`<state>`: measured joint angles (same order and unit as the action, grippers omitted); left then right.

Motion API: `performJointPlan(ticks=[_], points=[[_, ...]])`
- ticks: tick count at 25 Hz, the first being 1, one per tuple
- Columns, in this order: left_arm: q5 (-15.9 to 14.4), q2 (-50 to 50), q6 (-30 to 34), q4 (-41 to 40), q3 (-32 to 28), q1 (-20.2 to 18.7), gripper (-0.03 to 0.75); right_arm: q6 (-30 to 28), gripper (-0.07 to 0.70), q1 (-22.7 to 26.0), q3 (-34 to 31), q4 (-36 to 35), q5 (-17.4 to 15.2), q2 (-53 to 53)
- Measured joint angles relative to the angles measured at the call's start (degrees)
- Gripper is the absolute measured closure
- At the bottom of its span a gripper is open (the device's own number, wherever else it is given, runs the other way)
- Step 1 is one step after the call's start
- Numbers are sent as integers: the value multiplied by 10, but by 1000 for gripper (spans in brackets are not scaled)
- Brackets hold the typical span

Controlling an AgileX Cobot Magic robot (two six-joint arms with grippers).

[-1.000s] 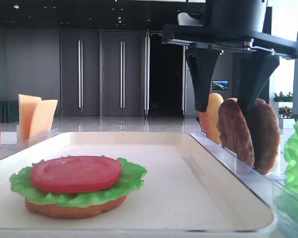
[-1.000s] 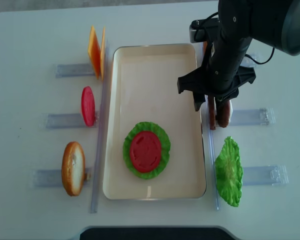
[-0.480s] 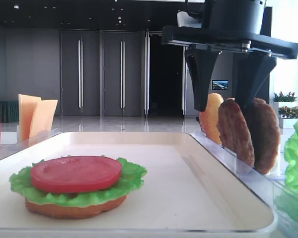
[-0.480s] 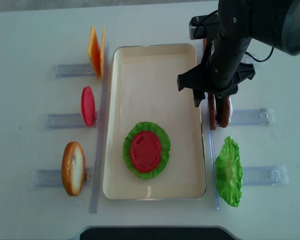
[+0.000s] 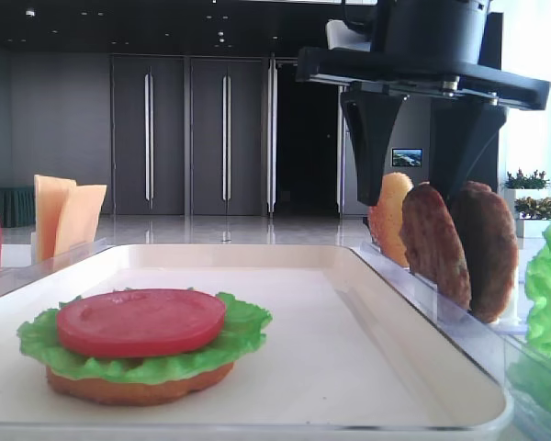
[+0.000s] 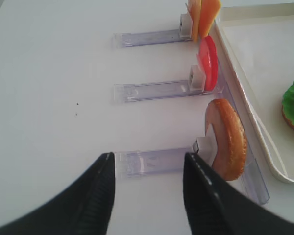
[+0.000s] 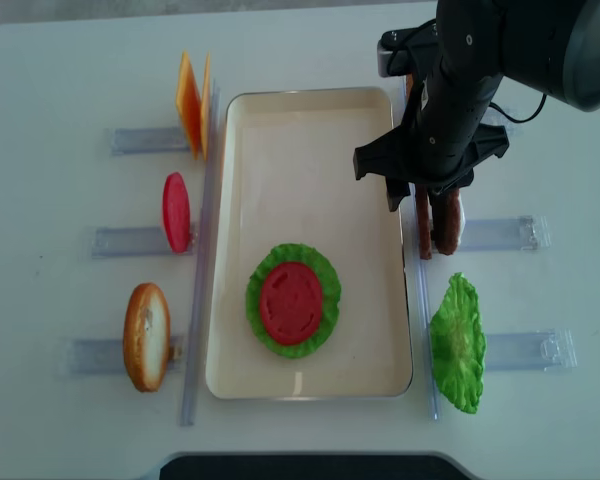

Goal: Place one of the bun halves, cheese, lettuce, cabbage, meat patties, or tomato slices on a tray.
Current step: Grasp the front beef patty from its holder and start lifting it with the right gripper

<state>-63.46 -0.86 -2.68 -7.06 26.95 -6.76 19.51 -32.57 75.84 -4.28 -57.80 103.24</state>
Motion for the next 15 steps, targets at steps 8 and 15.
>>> performJointPlan(ticks=[8, 15], points=[[0, 0, 0, 0, 0, 0, 367, -4, 261, 0, 0, 0, 1, 0], [0, 0, 0, 0, 0, 0, 367, -4, 396, 0, 0, 15, 1, 0]])
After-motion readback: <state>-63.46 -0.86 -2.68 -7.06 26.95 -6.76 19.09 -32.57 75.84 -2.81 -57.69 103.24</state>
